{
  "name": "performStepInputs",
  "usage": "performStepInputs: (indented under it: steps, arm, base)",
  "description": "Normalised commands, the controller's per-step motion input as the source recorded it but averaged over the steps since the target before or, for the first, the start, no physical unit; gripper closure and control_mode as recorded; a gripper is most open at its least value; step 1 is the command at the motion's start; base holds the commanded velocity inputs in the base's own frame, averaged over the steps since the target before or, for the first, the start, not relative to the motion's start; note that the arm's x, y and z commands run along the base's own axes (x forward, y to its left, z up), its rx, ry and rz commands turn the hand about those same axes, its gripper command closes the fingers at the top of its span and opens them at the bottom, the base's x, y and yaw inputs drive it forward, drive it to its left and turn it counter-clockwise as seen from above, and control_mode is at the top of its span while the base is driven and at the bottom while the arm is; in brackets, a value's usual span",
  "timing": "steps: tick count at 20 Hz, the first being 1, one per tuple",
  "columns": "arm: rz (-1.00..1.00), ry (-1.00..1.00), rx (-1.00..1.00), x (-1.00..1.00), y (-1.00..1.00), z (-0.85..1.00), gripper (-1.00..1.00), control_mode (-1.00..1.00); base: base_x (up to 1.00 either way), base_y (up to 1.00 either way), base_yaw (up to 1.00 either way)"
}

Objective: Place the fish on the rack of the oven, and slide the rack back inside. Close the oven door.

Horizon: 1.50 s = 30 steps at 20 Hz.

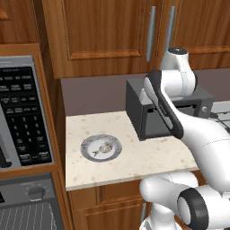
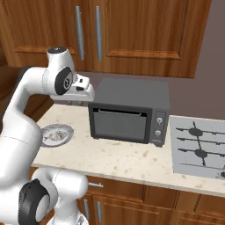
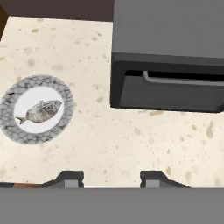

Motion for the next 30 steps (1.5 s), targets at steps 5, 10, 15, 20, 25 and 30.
performStepInputs:
  steps: [5,10,15,20,25,30]
  arm:
    - [0.00,0.00,0.00,-0.35,0.02,-0.06,-1.00,-1.00]
    - [-0.05,-0.05,0.00,-0.60,0.14,-0.36,-1.00,-1.00]
    - [-0.21,-0.08,0.00,-0.53,0.57,-0.24,-1.00,-1.00]
    - [-0.23,-0.12,0.01,-0.49,0.44,-0.10,-1.00,-1.00]
    - [-0.24,-0.07,0.08,-0.16,0.23,-0.10,-1.00,-1.00]
    - [-0.20,-0.01,0.12,-0.02,0.38,-0.22,-1.00,-1.00]
  base:
    - [0.00,0.00,0.00]
    - [0.00,0.00,0.00]
    - [0.00,0.00,0.00]
    - [0.00,0.00,0.00]
    - [0.00,0.00,0.00]
    - [0.00,0.00,0.00]
